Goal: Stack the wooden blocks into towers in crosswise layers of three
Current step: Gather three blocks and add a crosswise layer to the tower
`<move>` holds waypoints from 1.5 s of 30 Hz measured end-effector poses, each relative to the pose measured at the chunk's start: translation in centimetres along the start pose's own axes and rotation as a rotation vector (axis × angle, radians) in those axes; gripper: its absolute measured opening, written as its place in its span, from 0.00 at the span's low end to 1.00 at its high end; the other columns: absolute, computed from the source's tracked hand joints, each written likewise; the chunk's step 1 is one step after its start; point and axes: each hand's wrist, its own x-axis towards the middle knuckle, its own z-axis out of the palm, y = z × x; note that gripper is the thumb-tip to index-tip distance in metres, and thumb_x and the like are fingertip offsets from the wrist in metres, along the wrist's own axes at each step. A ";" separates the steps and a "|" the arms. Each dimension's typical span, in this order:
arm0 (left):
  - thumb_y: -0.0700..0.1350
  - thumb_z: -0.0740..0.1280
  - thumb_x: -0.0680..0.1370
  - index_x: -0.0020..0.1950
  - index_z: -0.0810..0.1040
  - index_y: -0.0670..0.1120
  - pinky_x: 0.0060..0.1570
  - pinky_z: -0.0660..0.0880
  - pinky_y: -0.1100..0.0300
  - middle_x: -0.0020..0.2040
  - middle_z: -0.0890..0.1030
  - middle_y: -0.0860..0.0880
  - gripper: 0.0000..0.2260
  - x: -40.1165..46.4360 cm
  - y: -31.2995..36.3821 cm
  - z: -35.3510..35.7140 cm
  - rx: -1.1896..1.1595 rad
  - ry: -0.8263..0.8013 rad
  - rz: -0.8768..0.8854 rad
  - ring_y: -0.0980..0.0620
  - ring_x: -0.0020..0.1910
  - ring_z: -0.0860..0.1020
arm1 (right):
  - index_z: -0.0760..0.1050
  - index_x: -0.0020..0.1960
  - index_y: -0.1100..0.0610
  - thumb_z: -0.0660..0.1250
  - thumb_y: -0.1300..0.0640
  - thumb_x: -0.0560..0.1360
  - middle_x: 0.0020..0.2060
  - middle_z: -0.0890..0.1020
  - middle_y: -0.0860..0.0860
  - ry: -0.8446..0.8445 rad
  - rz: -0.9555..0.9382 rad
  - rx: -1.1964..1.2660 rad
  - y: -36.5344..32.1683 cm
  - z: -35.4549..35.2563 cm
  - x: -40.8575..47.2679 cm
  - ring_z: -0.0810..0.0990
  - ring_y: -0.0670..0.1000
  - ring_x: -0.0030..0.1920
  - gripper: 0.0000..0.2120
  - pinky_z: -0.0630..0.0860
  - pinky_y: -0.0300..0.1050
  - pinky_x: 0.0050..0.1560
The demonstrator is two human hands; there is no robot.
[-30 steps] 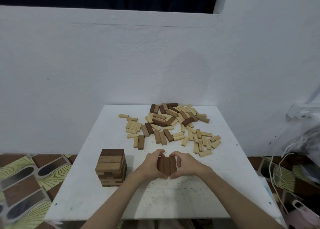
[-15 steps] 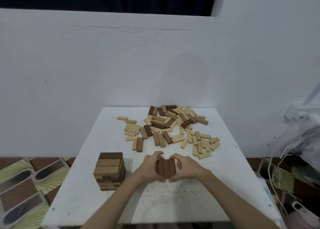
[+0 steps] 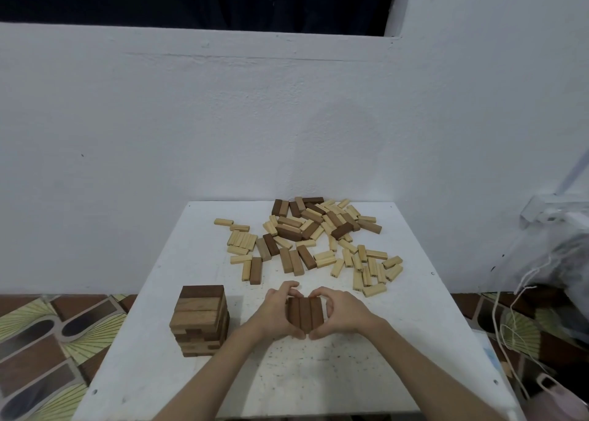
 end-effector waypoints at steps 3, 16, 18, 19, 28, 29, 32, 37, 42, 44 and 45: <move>0.44 0.80 0.62 0.70 0.59 0.51 0.56 0.64 0.65 0.62 0.71 0.53 0.43 0.0 0.4 -0.1 0.004 0.017 0.004 0.56 0.56 0.63 | 0.70 0.63 0.45 0.79 0.48 0.60 0.29 0.71 0.45 0.014 0.004 0.042 0.1 -0.2 -0.2 0.67 0.43 0.29 0.35 0.62 0.38 0.31; 0.43 0.80 0.61 0.68 0.62 0.47 0.51 0.61 0.69 0.55 0.72 0.56 0.41 0.2 5.1 -4.0 0.056 0.067 0.169 0.57 0.59 0.63 | 0.71 0.63 0.45 0.81 0.46 0.60 0.34 0.66 0.43 0.152 -0.069 0.036 -1.9 -4.8 -1.8 0.65 0.41 0.33 0.35 0.60 0.36 0.32; 0.44 0.81 0.61 0.67 0.63 0.47 0.49 0.61 0.73 0.55 0.72 0.56 0.40 0.0 5.5 -4.6 0.067 0.072 0.180 0.57 0.60 0.64 | 0.71 0.63 0.45 0.81 0.47 0.61 0.34 0.65 0.40 0.160 -0.086 0.028 -2.6 -5.4 -2.4 0.65 0.39 0.33 0.34 0.61 0.33 0.32; 0.44 0.81 0.61 0.67 0.63 0.47 0.50 0.61 0.73 0.55 0.73 0.56 0.40 -0.1 5.6 -4.9 0.065 0.069 0.180 0.57 0.61 0.65 | 0.71 0.63 0.46 0.80 0.47 0.61 0.34 0.65 0.40 0.164 -0.096 0.025 -2.9 -5.6 -2.5 0.66 0.38 0.34 0.34 0.61 0.33 0.32; 0.45 0.82 0.59 0.69 0.62 0.48 0.64 0.68 0.58 0.59 0.74 0.54 0.43 -2.1 5.3 -8.5 0.044 0.053 0.147 0.54 0.64 0.70 | 0.72 0.63 0.47 0.80 0.45 0.61 0.42 0.69 0.37 0.177 -0.179 -0.026 -6.7 -5.5 -2.6 0.71 0.38 0.44 0.34 0.68 0.35 0.40; 0.46 0.82 0.59 0.68 0.63 0.48 0.63 0.69 0.58 0.60 0.74 0.54 0.43 -2.4 5.1 -9.1 0.048 0.051 0.142 0.53 0.64 0.71 | 0.72 0.63 0.46 0.80 0.44 0.60 0.44 0.71 0.38 0.177 -0.187 -0.018 -7.3 -5.3 -2.5 0.73 0.39 0.47 0.34 0.70 0.37 0.43; 0.42 0.81 0.61 0.66 0.64 0.48 0.53 0.65 0.76 0.57 0.75 0.56 0.40 -3.7 4.6 -11.1 0.039 0.070 0.118 0.61 0.58 0.71 | 0.73 0.59 0.43 0.79 0.39 0.56 0.43 0.71 0.39 0.182 -0.217 -0.019 -9.2 -4.7 -1.9 0.71 0.39 0.43 0.34 0.68 0.37 0.39; 0.44 0.81 0.60 0.68 0.63 0.50 0.60 0.62 0.67 0.60 0.74 0.56 0.42 -6.0 2.6 -14.4 0.048 0.115 0.094 0.59 0.62 0.68 | 0.72 0.64 0.48 0.79 0.41 0.60 0.47 0.71 0.41 0.186 -0.270 -0.048 -13.2 -3.3 -1.2 0.71 0.43 0.49 0.35 0.68 0.36 0.42; 0.50 0.81 0.55 0.66 0.62 0.54 0.63 0.61 0.63 0.59 0.74 0.60 0.45 -8.3 0.5 -17.0 0.063 0.088 0.035 0.57 0.65 0.66 | 0.71 0.64 0.48 0.77 0.38 0.61 0.54 0.71 0.44 0.166 -0.291 -0.108 -16.4 -1.1 -0.6 0.72 0.45 0.53 0.35 0.71 0.42 0.49; 0.44 0.81 0.60 0.66 0.62 0.54 0.61 0.61 0.65 0.60 0.74 0.59 0.41 -8.8 -0.6 -17.6 0.062 0.067 0.003 0.57 0.65 0.66 | 0.71 0.65 0.49 0.77 0.39 0.62 0.58 0.72 0.46 0.157 -0.292 -0.119 -17.3 -0.2 -0.4 0.71 0.46 0.56 0.35 0.68 0.42 0.49; 0.42 0.81 0.61 0.66 0.62 0.54 0.59 0.61 0.68 0.60 0.75 0.58 0.40 -9.0 -1.0 -17.9 0.063 0.057 -0.009 0.57 0.65 0.66 | 0.70 0.66 0.49 0.77 0.39 0.62 0.60 0.71 0.46 0.150 -0.288 -0.116 -17.6 0.2 -0.3 0.71 0.46 0.58 0.36 0.69 0.42 0.50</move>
